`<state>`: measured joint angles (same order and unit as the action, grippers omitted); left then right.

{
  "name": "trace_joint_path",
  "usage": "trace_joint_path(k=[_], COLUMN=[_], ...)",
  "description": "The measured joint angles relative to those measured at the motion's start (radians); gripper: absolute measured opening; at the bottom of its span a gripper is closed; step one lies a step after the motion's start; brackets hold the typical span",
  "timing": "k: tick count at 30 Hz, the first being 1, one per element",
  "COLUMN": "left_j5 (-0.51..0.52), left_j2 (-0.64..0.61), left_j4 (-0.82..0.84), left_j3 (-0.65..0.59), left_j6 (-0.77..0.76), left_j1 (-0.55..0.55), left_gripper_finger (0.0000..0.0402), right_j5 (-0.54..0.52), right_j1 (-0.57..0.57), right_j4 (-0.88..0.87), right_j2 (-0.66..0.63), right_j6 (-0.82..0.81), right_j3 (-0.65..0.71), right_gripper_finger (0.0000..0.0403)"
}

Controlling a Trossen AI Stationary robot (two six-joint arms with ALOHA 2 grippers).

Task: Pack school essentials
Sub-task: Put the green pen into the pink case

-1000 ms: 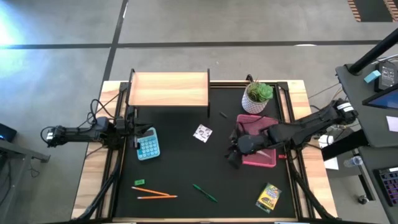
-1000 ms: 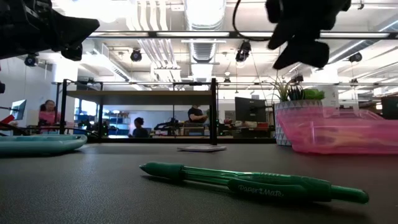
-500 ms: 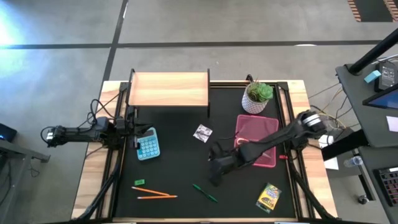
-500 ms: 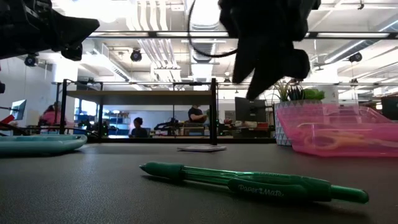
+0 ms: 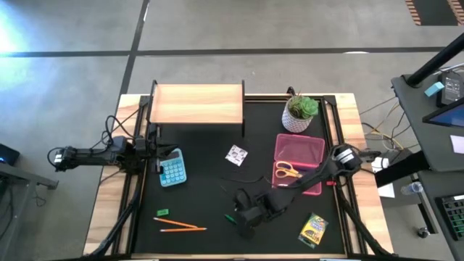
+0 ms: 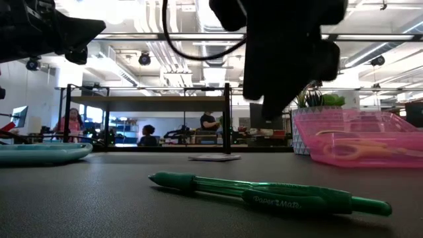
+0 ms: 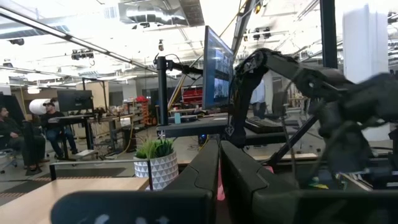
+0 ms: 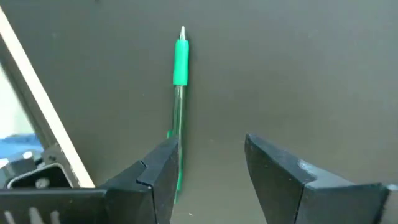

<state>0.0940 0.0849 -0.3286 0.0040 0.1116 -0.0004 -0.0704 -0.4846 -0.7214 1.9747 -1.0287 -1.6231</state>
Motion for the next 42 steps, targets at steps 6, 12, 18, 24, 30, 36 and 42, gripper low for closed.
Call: trace_joint_path(k=[6, 12, 18, 24, 30, 36, 42], left_j5=[0.000, 0.000, 0.000, 0.000, 0.000, 0.000, 0.000], left_j2=[0.000, 0.000, 0.000, 0.000, 0.000, 0.000, 0.000], left_j4=[0.000, 0.000, -0.001, 0.000, -0.001, 0.000, 0.000], left_j3=[0.000, 0.000, 0.000, 0.000, 0.000, 0.000, 0.000], left_j6=[0.000, 0.000, 0.000, 0.000, 0.000, 0.000, 0.000], left_j1=[0.000, 0.000, 0.000, 0.000, 0.000, 0.000, 0.000], left_gripper_finger=[0.0000, 0.0000, 0.0000, 0.0000, 0.0000, 0.0000, 0.0000], right_j5=[0.000, -0.002, -0.015, -0.006, 0.001, 0.000, -0.011], right_j1=[-0.042, -0.047, -0.047, -0.047, -0.046, -0.046, -0.045], right_j4=[-0.011, -0.145, -0.350, -0.398, -0.401, -0.413, -0.491], right_j2=[0.122, 0.238, 0.347, 0.407, 0.401, 0.390, 0.351], right_j6=[-0.071, -0.081, -0.047, 0.004, 0.011, 0.023, 0.085], right_j3=[-0.116, -0.257, -0.427, -0.516, -0.515, -0.514, -0.509], right_gripper_finger=[0.0171, 0.0171, 0.0171, 0.0151, 0.0081, 0.0029, 0.0022])
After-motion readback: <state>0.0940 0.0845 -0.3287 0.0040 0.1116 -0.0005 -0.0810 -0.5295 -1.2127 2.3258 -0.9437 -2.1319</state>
